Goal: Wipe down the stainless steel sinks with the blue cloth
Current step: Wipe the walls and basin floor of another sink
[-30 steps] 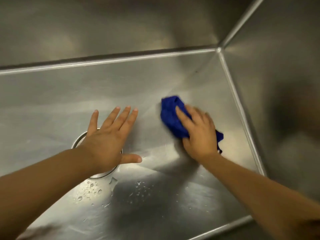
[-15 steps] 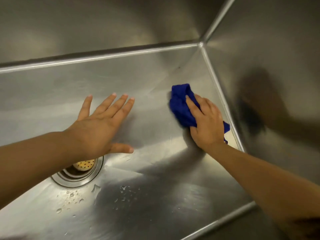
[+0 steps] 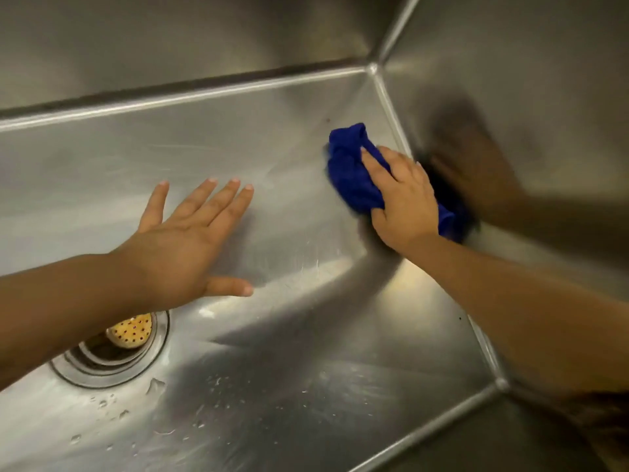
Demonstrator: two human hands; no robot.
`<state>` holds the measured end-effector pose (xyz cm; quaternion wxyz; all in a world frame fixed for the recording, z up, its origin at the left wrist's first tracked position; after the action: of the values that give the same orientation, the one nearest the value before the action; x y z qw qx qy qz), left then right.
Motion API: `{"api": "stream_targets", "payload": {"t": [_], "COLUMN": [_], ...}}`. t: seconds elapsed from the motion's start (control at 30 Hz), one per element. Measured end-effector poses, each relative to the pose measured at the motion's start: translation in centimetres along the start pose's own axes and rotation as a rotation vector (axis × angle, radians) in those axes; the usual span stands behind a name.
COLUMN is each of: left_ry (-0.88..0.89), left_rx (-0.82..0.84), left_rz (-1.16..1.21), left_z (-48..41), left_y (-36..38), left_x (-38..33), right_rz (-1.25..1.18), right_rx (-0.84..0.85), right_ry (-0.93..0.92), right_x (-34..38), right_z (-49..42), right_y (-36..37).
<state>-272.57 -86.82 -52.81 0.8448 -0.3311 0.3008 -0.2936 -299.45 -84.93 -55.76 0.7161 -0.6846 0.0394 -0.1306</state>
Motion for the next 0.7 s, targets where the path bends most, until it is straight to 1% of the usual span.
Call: {"api": "stream_targets", "payload": {"t": [0.07,0.13,0.2,0.27,0.33,0.37,0.47,0.53,0.6,0.7], "left_ry": [0.013,0.025,0.034,0.079,0.147,0.163,0.128,0.108,0.098,0.111], "left_rx": [-0.010,-0.023,-0.038,-0.041,-0.072,-0.086,-0.081,-0.084,-0.093,-0.139], "left_rz": [0.007,0.018,0.051,0.059,0.056,0.047,0.023,0.020,0.018,0.046], "left_z": [-0.3,-0.3,0.0,0.5,0.6,0.6,0.0,-0.3,0.0,1.2], "left_y": [0.1,0.3,1.1,2.6,3.6,3.8,3.9,3.8,3.8,3.6], "left_x": [-0.6,-1.6,-2.6,-3.7,-4.2,-4.2,-3.5,-3.1,-2.7,-2.5], "right_rz": [-0.024,-0.040,-0.029,-0.003,0.014,0.017,0.013,0.050,0.100,0.219], "right_rx": [-0.005,-0.006,0.041,0.122,0.160,0.151,0.116,0.107,0.131,0.241], "right_ry": [0.000,-0.028,-0.038,-0.079,-0.145,-0.153,-0.071,-0.054,-0.154,-0.476], "right_x": [-0.7,-2.2,-3.6,-4.4,-4.3,-4.1,-3.3,-3.1,-3.0,-3.4], "right_z": [2.3,7.4,12.7,15.0,13.3,11.7,8.2,8.3,10.4,16.3], "right_y": [0.1,0.1,0.0,0.1,0.0,-0.1,0.1,0.6,0.8,1.3]}}
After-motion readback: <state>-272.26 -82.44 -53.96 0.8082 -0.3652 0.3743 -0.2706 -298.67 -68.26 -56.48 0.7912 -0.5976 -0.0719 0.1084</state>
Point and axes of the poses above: each hand's wrist, its own z-axis away from the middle knuckle, its own y-axis out of the palm, x = y × z, the point moved 6 cm from there along -z, towards the middle knuckle, and after that the axes turned 8 degrees about y, right-handed, at the moved point
